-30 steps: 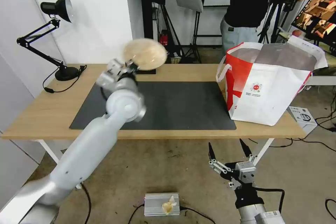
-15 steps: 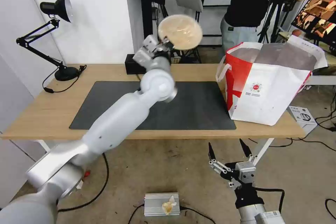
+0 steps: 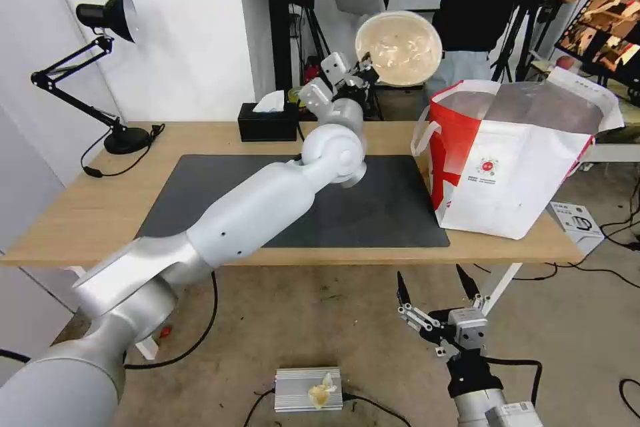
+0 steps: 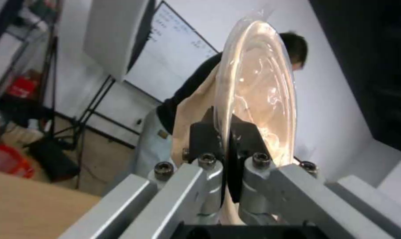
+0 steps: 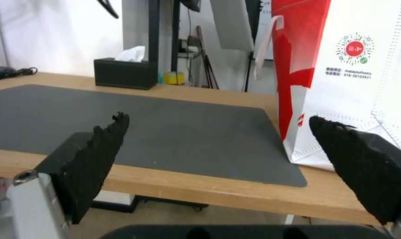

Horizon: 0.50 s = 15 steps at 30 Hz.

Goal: Pick up the trash from the table and place it into the takeout bag.

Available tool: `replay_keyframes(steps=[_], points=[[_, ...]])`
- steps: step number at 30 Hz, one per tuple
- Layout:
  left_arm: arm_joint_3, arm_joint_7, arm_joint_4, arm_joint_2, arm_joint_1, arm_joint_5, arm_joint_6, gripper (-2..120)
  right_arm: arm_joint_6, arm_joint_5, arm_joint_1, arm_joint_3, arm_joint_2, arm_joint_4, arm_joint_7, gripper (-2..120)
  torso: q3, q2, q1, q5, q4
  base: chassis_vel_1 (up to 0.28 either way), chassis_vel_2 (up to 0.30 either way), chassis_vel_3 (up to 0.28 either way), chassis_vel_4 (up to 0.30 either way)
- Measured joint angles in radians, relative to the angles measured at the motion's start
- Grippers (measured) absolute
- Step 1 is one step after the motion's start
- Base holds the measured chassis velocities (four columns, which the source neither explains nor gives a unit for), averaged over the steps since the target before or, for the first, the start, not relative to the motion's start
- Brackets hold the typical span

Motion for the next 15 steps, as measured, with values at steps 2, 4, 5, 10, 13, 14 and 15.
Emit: replay_keyframes(steps=[2, 4, 5, 10, 13, 14, 15], points=[[0.018, 0.035, 0.043, -0.025, -0.022, -0.003, -0.005, 0, 0.000, 0.000, 0.000, 0.000, 0.000, 0.000, 0.000, 100, 0.000, 0.000, 0.000, 0.0000, 0.0000, 0.000, 0.000, 0.000, 0.000], [0.031, 0.054, 0.065, -0.038, -0.034, -0.002, -0.010, 0, 0.000, 0.000, 0.000, 0.000, 0.000, 0.000, 0.000, 100, 0.000, 0.000, 0.000, 0.0000, -0.0002, 0.000, 0.000, 0.000, 0.000], [0.034, 0.059, 0.070, -0.040, -0.037, -0.002, -0.012, 0, 0.000, 0.000, 0.000, 0.000, 0.000, 0.000, 0.000, 100, 0.000, 0.000, 0.000, 0.0000, -0.0002, 0.000, 0.000, 0.000, 0.000], [0.089, 0.138, 0.151, -0.073, -0.072, 0.016, -0.032, 0, 0.000, 0.000, 0.000, 0.000, 0.000, 0.000, 0.000, 100, 0.000, 0.000, 0.000, 0.0000, 0.0001, 0.000, 0.000, 0.000, 0.000], [0.101, 0.157, 0.185, -0.097, -0.075, 0.040, -0.038, 0, 0.000, 0.000, 0.000, 0.000, 0.000, 0.000, 0.000, 100, 0.000, 0.000, 0.000, 0.0000, 0.0000, 0.000, 0.000, 0.000, 0.000], [0.106, 0.163, 0.197, -0.106, -0.076, 0.048, -0.040, 0, 0.000, 0.000, 0.000, 0.000, 0.000, 0.000, 0.000, 100, 0.000, 0.000, 0.000, 0.0000, 0.0000, 0.000, 0.000, 0.000, 0.000], [0.114, 0.172, 0.213, -0.117, -0.079, 0.061, -0.044, 0, 0.000, 0.000, 0.000, 0.000, 0.000, 0.000, 0.000, 100, 0.000, 0.000, 0.000, 0.0001, -0.0002, 0.000, 0.000, 0.000, 0.000]])
